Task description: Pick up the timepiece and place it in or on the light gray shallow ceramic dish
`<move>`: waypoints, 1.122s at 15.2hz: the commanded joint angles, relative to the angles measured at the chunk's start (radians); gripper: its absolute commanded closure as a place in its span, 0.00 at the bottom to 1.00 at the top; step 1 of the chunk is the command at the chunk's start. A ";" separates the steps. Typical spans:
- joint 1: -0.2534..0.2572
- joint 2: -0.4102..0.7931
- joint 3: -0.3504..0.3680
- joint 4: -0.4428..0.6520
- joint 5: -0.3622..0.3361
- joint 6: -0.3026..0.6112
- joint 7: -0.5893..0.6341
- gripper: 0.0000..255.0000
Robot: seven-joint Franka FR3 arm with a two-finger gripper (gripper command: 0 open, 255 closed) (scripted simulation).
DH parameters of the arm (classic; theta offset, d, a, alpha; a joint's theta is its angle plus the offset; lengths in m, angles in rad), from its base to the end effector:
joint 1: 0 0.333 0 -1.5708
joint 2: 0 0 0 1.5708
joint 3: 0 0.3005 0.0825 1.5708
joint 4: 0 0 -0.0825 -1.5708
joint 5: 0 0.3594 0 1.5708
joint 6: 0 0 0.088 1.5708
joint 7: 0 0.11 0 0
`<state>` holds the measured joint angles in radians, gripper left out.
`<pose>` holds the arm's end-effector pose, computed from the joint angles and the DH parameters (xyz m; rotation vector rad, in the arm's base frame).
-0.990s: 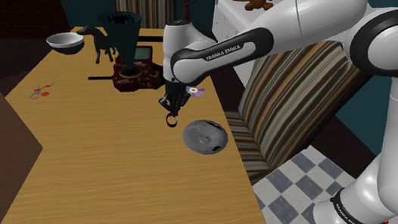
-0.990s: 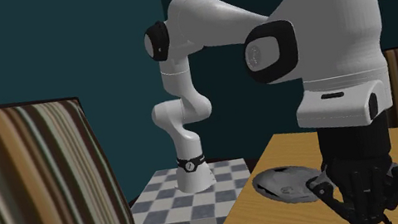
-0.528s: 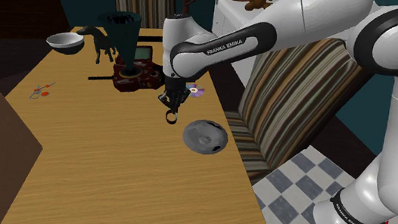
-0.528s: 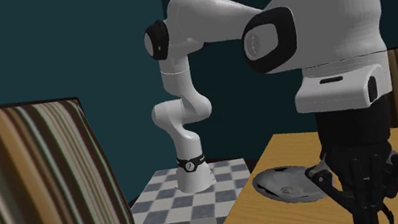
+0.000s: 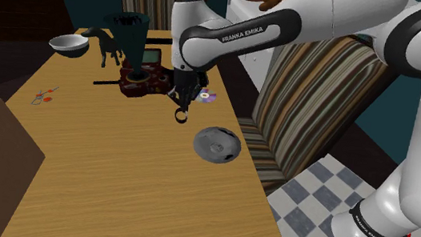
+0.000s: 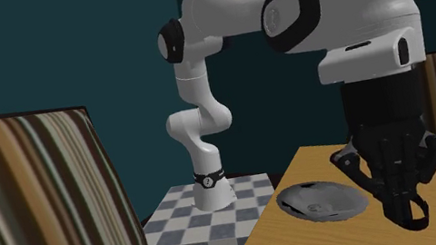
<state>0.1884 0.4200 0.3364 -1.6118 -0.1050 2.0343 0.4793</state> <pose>0.5724 0.2949 0.3905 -3.0918 -0.0963 -0.0069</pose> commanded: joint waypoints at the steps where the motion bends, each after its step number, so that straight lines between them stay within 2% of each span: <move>1: -0.001 -0.009 0.002 0.017 0.004 -0.026 -0.002 1.00; 8: -0.001 -0.030 0.006 0.080 0.012 -0.109 -0.006 1.00; 13: -0.047 -0.254 0.023 -0.209 0.087 -0.033 -0.039 1.00; 17: -0.064 -0.426 0.025 -0.402 0.154 -0.002 -0.078 1.00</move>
<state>0.1317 0.0454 0.3636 -1.9539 0.0282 2.0213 0.4191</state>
